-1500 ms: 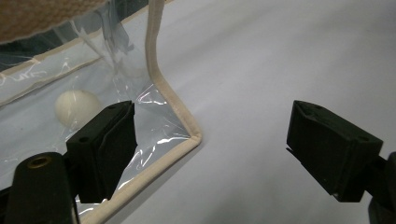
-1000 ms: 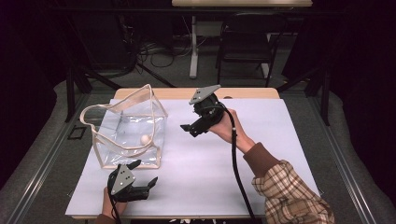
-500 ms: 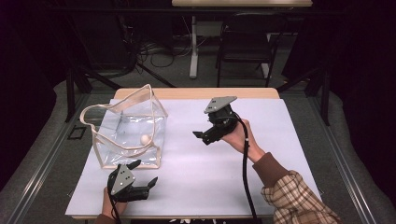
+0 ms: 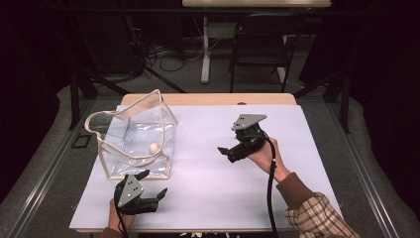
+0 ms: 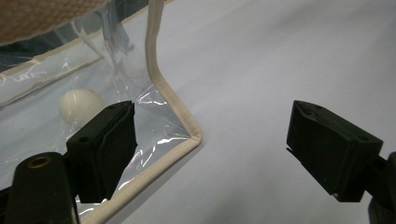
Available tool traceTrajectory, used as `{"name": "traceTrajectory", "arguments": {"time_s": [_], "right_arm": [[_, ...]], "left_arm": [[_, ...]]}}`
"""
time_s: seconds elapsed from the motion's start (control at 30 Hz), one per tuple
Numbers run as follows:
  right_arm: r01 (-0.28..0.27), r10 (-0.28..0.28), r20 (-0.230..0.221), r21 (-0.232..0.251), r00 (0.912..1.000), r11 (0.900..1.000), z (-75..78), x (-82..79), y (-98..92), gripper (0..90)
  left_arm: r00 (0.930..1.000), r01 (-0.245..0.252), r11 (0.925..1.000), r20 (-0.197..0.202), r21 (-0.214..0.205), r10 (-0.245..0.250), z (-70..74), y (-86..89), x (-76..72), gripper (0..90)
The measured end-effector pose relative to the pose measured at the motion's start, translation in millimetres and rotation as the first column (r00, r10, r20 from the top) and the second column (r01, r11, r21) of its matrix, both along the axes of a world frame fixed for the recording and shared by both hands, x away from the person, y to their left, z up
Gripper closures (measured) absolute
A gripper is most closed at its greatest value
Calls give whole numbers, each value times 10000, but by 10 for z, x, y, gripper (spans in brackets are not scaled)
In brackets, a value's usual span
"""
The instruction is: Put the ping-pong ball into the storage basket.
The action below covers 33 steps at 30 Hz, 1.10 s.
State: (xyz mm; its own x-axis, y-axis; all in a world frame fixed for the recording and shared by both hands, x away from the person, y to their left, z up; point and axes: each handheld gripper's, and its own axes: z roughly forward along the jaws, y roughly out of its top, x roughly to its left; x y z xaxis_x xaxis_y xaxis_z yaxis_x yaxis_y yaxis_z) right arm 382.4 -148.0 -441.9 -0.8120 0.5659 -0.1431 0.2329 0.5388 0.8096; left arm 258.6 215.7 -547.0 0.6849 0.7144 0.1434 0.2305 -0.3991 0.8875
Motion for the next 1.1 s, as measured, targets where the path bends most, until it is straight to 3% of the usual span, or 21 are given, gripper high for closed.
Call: {"name": "traceTrajectory", "arguments": {"time_s": [0.3, 1.1], "right_arm": [[371, -370, 137, -106, 9992, 9993, -116, -145, -199, 0], [1211, -1215, -173, -217, 9924, 9924, -608, -471, -616, 0]], "left_arm": [[10000, -4, 10000, 15, -5, 4, 1, -1, -2, 161], [10000, -27, 10000, 18, 23, 27, -1, -3, -1, 161]]}}
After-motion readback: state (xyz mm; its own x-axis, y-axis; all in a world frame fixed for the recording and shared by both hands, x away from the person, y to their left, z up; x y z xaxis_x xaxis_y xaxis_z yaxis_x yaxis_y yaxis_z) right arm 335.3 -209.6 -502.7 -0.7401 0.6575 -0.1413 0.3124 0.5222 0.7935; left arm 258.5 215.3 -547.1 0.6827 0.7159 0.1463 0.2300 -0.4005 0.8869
